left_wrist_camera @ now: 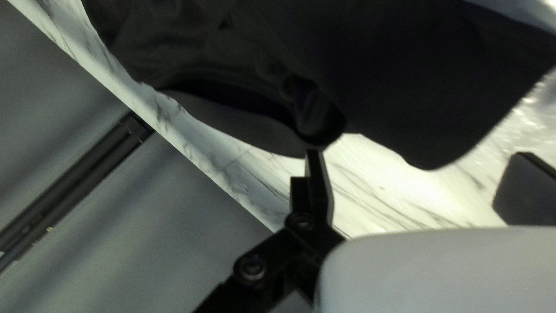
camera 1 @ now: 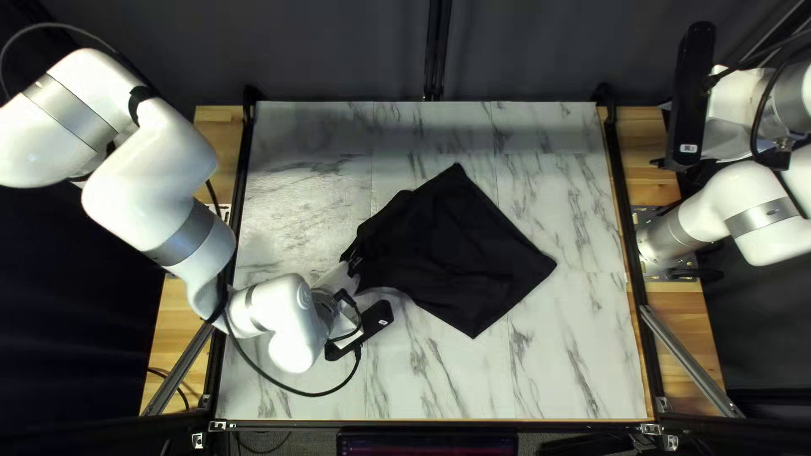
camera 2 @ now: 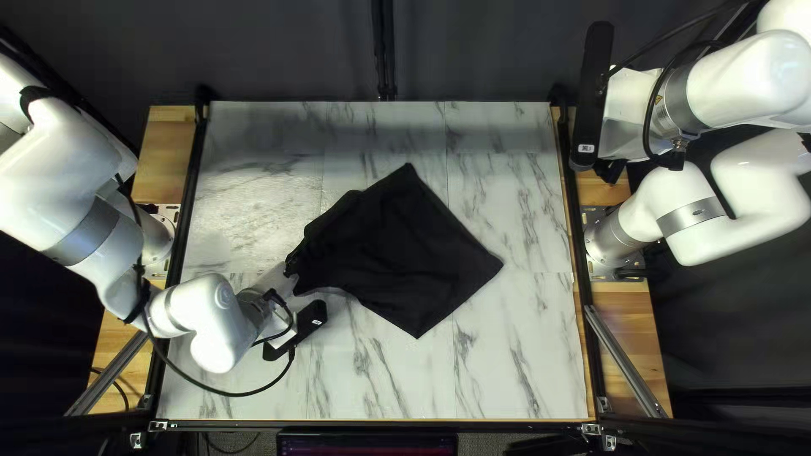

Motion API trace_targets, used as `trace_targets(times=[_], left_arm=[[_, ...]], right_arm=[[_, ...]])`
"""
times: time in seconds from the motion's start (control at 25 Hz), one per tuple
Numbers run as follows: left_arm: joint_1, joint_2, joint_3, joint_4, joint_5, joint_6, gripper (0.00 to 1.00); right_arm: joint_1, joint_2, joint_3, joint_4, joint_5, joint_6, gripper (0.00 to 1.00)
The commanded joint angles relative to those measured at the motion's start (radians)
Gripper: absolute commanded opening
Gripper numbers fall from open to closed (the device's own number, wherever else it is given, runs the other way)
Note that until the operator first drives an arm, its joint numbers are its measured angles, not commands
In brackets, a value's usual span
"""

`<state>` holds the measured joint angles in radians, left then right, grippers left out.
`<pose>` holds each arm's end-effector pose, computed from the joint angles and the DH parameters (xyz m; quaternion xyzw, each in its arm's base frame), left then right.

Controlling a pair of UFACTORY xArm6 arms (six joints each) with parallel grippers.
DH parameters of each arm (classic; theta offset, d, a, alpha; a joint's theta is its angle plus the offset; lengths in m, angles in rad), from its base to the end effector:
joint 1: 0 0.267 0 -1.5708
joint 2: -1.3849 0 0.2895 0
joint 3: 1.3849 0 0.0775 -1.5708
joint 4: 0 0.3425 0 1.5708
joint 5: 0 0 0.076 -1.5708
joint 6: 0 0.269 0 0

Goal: Fold t-shirt

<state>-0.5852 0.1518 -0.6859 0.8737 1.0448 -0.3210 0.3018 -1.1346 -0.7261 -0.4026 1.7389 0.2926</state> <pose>0.3589 -0.0589 0.0484 -0.8298 0.4108 0.0743 0.3703 0.1971 -0.0527 0.3714 0.9782 -0.0409 0.1140 0.1687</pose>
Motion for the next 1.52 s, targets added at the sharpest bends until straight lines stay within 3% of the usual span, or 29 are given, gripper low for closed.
trace_targets(times=[0.04, 0.48, 0.8, 1.04, 1.36, 1.52], left_arm=[[-0.004, -0.003, 0.007, -0.001, -0.002, 0.003, 1.0], [0.02, 0.055, -0.056, 0.034, -0.037, 0.025, 1.0], [-0.011, -0.041, -0.034, 0.055, -0.016, 0.029, 1.0], [-0.001, -0.094, 0.014, 0.101, -0.059, -0.015, 1.0], [-0.046, -0.088, -0.019, 0.053, -0.035, -0.025, 1.0], [-0.051, -0.026, -0.111, -0.024, 0.0, -0.056, 1.0]], right_arm=[[0.0, 0.0, 0.0, 0.0, 0.0, 0.0, 1.0], [0.0, 0.0, 0.0, 0.0, 0.0, 0.0, 1.0], [0.0, 0.0, 0.0, 0.0, 0.0, 0.0, 1.0], [0.0, 0.0, 0.0, 0.0, 0.0, 0.0, 1.0], [0.0, 0.0, 0.0, 0.0, 0.0, 0.0, 1.0], [0.0, 0.0, 0.0, 0.0, 0.0, 0.0, 1.0]])
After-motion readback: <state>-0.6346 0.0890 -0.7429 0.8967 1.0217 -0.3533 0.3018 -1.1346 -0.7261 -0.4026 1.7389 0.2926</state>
